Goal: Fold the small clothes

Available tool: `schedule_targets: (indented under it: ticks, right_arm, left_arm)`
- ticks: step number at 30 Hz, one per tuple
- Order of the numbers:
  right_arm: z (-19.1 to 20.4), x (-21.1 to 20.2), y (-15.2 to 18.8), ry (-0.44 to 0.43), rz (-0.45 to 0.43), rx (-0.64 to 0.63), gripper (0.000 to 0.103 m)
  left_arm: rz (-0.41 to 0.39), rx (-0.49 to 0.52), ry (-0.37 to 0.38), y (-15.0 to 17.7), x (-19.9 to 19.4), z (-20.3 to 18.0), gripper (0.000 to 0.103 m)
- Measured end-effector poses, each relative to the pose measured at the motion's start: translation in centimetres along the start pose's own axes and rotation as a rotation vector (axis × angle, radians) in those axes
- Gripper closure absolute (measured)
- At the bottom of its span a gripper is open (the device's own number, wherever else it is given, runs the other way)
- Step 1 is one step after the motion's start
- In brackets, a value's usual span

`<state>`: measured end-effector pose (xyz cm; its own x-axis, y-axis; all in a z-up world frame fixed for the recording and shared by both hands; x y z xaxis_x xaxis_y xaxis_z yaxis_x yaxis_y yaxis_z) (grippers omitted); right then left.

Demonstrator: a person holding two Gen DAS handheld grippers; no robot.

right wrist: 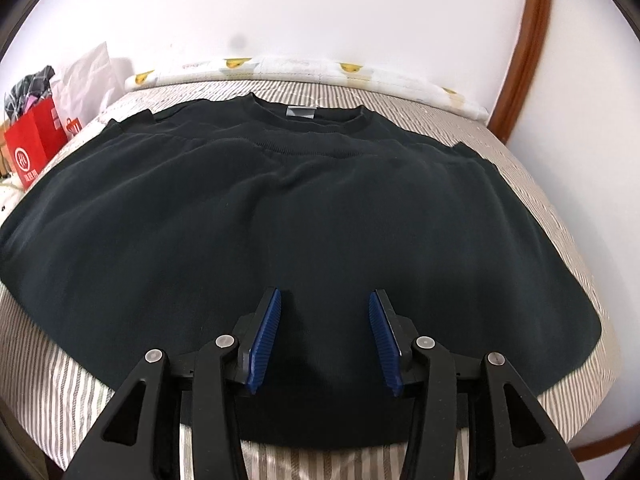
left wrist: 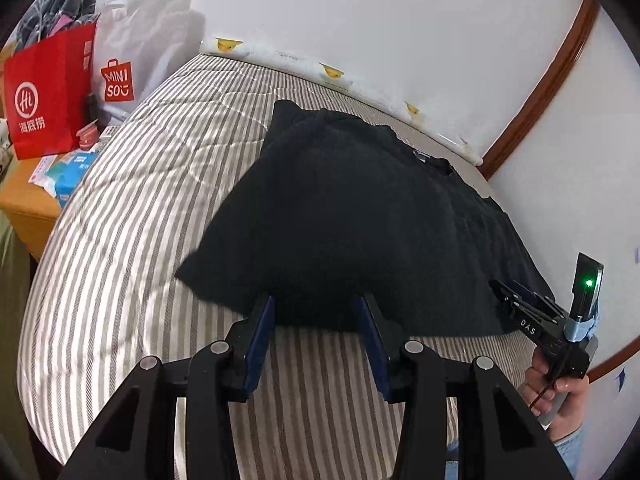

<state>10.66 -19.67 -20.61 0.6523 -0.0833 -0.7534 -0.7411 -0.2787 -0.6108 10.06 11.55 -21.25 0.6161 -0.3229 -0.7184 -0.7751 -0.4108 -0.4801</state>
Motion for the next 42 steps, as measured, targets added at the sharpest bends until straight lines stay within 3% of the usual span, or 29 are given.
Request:
schedule_targets:
  ticks: [4, 12, 21, 31, 37, 42]
  right_arm:
    - [0.2, -1.0, 1.2, -0.022, 0.002, 0.014, 0.057]
    - [0.3, -1.8, 2.8, -0.031, -0.003, -0.002, 0.055]
    - [0.3, -2.1, 3.3, -0.017, -0.025, -0.002, 0.055]
    - [0.1, -2.2, 3.6, -0.016, -0.052, -0.009, 0.055]
    - [0.0, -2.3, 3.9, -0.008, -0.058, -0.029, 0.055]
    - [0.0, -2.3, 3.9, -0.013, -0.047, -0.017, 0.054]
  left_arm:
    - [0.01, -0.06, 0.042, 0.6, 0.4, 0.5, 0.062]
    - [0.021, -0.111, 0.051, 1.1, 2.0, 1.2, 0.062]
    - [0.006, -0.148, 0.087, -0.4, 3.1, 1.1, 0.053]
    - [-0.018, -0.19, 0.054, -1.8, 4.4, 0.7, 0.052]
    - [-0.081, -0.16, -0.04, -1.3, 3.5, 1.5, 0.052]
    - [-0.084, -0.163, -0.019, -1.5, 3.5, 1.9, 0.052]
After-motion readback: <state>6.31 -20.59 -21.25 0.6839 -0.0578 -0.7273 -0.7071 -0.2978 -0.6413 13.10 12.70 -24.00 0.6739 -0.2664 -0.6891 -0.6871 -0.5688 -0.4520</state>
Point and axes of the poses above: each gripper's, at about its wrist camera, not at the fingertips, and x roughly the way its jaws point, z to its left, y to its underside, the point moved 6 cm from there along x, roughly the way its jaws point, and after that the axes turned 13 degrees about -x, right-handed, at the moved point
